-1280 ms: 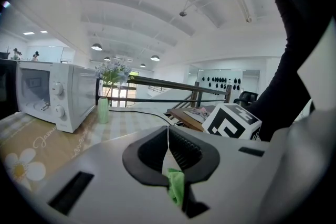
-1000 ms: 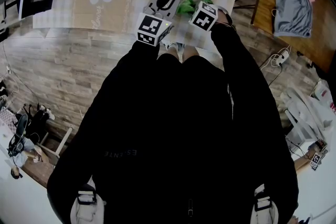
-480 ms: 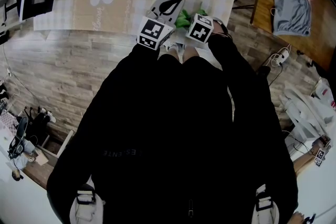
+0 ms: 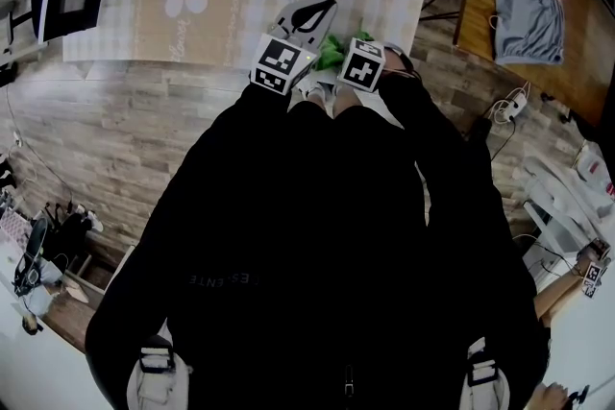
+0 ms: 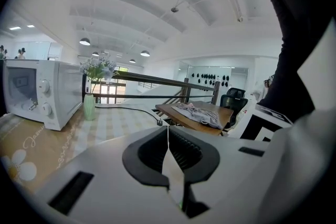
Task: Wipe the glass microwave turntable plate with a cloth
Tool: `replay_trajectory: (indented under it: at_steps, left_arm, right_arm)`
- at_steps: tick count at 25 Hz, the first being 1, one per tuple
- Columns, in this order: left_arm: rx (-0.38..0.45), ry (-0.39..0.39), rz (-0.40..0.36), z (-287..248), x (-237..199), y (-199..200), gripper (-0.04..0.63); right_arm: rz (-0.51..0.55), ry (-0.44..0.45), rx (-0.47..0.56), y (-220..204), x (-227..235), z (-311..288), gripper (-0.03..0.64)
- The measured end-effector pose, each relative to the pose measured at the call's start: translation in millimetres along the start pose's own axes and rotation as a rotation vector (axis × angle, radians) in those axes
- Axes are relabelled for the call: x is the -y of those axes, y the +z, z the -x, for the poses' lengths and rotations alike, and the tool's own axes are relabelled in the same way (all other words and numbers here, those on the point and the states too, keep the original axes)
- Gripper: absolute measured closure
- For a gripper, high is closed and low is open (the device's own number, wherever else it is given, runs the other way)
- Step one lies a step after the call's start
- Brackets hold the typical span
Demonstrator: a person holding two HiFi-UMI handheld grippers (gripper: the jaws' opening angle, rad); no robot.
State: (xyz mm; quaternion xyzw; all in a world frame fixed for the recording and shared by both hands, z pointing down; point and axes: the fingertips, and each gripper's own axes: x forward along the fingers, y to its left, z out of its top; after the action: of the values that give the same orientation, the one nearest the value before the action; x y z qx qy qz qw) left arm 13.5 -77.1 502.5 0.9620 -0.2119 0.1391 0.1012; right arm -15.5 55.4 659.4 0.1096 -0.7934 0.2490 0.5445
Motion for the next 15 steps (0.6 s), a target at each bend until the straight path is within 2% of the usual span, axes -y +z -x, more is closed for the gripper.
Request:
replay_trajectory:
  at_steps: [5,15]
  left_arm:
    - [0.01,0.0,-0.009,-5,-2,11,0.574]
    - [0.039,0.003,-0.017,-35,-14,31,0.574]
  right_arm:
    - [-0.037,-0.052,0.044,3,23,25,0.52]
    - [-0.124,-0.265,0.072,-14,129,94,0.52]
